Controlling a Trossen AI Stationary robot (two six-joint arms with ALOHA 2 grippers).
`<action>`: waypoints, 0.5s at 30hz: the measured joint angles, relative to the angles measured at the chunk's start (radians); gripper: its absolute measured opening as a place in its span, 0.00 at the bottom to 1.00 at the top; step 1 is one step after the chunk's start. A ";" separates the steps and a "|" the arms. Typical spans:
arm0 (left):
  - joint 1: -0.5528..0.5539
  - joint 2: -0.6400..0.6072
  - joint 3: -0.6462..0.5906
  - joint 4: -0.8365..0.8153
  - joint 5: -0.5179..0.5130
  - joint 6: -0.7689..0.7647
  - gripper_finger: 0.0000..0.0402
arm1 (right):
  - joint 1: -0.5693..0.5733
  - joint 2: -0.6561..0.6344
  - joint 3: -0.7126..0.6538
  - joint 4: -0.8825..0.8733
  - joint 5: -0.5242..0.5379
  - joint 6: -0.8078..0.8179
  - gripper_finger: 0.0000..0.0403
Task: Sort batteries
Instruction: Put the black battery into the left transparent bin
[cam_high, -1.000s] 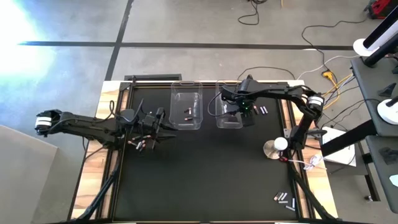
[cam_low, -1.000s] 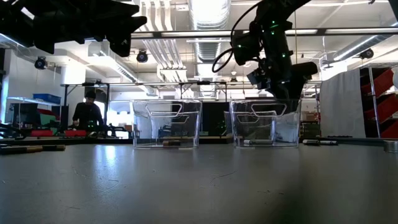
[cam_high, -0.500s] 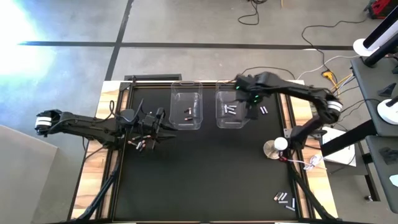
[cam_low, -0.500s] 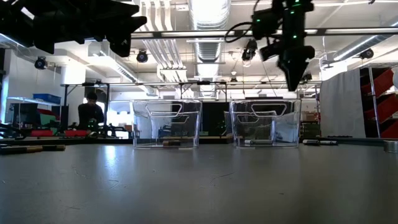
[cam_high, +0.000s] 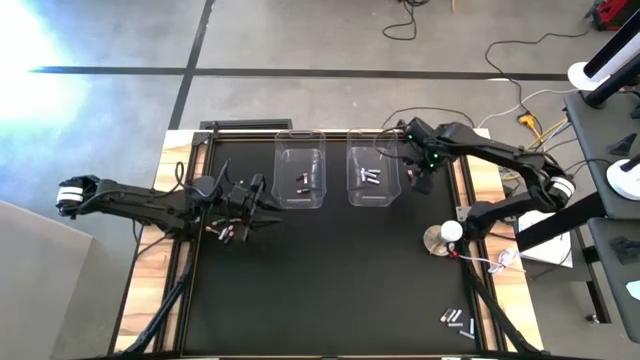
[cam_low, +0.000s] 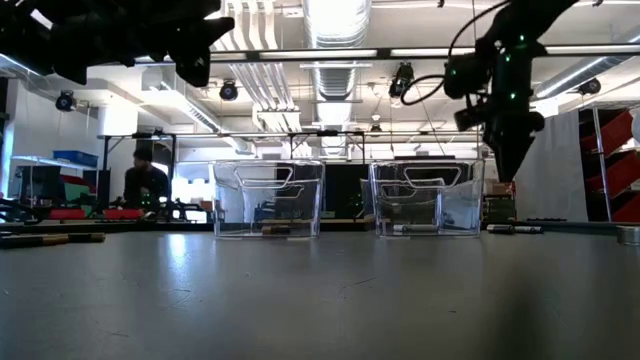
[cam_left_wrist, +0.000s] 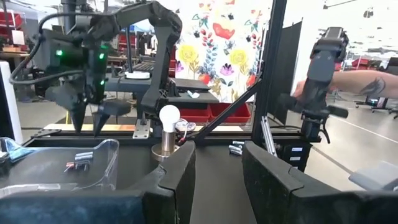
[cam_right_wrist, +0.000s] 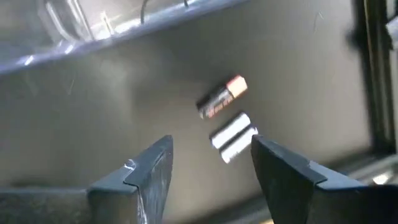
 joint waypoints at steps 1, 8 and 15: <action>0.000 0.000 0.000 0.000 0.000 -0.001 0.28 | -0.007 0.006 -0.019 0.036 -0.003 0.011 0.52; 0.000 0.000 0.000 0.000 0.000 -0.004 0.28 | -0.102 0.096 -0.089 0.204 -0.107 0.106 0.50; 0.000 0.000 0.000 -0.002 0.000 -0.007 0.28 | -0.138 0.169 -0.105 0.299 -0.117 0.068 0.47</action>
